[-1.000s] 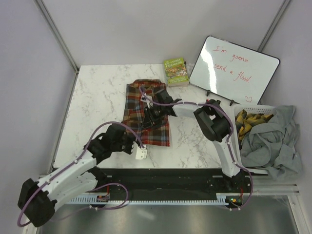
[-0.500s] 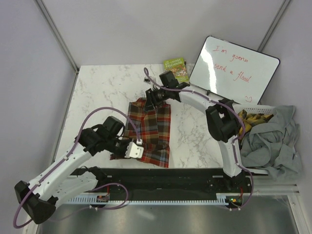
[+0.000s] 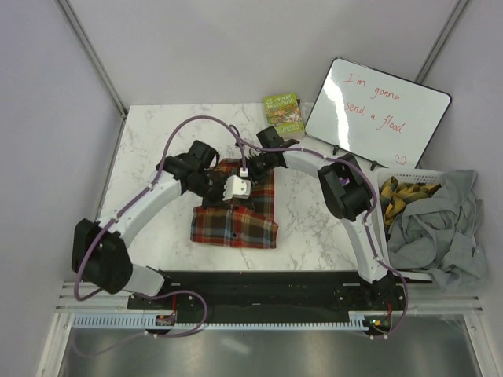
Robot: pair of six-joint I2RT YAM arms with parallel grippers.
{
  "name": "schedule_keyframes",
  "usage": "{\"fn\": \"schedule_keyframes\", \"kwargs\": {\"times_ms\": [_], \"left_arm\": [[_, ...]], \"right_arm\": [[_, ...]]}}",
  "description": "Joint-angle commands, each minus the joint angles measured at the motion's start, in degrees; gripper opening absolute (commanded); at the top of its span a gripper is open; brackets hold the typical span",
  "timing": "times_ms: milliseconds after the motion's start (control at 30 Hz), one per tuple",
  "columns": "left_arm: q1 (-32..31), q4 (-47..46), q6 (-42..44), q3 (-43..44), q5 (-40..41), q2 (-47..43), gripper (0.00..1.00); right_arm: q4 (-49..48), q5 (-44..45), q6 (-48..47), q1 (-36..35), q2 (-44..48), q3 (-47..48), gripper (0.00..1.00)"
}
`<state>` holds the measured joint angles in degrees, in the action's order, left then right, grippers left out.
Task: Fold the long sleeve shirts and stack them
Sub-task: Fold the shirt
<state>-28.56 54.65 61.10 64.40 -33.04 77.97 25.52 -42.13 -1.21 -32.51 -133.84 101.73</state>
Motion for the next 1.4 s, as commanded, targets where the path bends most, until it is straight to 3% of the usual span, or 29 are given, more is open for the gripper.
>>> {"fn": "schedule_keyframes", "kwargs": {"times_ms": [0,167,300,467,667,833,1033,1367], "left_arm": [[3.9,-10.3,5.6,5.5,0.8,8.1,0.02],[4.8,-22.4,5.9,0.7,1.7,13.4,0.02],[4.8,-28.1,4.5,-9.1,3.4,11.2,0.02],[2.5,-27.9,5.7,-18.9,4.7,3.4,0.02],[-2.3,-19.4,4.3,-25.5,2.3,-8.1,0.02],[-3.7,-16.6,2.6,-26.8,2.2,-12.1,0.02],[-3.7,-15.4,3.0,-25.8,2.1,-12.8,0.02],[-3.6,-15.4,3.1,-25.3,2.4,-12.1,0.02]], "right_arm": [[2.5,-0.3,-2.7,-0.5,-1.2,0.7,0.37],[2.3,-1.7,-2.7,-1.0,-1.5,-0.1,0.36],[1.8,-2.9,-2.5,-2.3,0.2,-3.8,0.36],[-1.4,-4.1,-0.6,-5.7,4.2,-13.3,0.36],[-4.8,-7.4,3.4,-8.8,12.1,-21.3,0.37],[-2.8,-10.2,5.4,-6.9,14.3,-12.3,0.42],[-0.2,-7.5,4.6,-2.6,7.8,0.2,0.42],[-2.8,-7.4,6.6,-1.9,-1.2,2.8,0.35]]}}
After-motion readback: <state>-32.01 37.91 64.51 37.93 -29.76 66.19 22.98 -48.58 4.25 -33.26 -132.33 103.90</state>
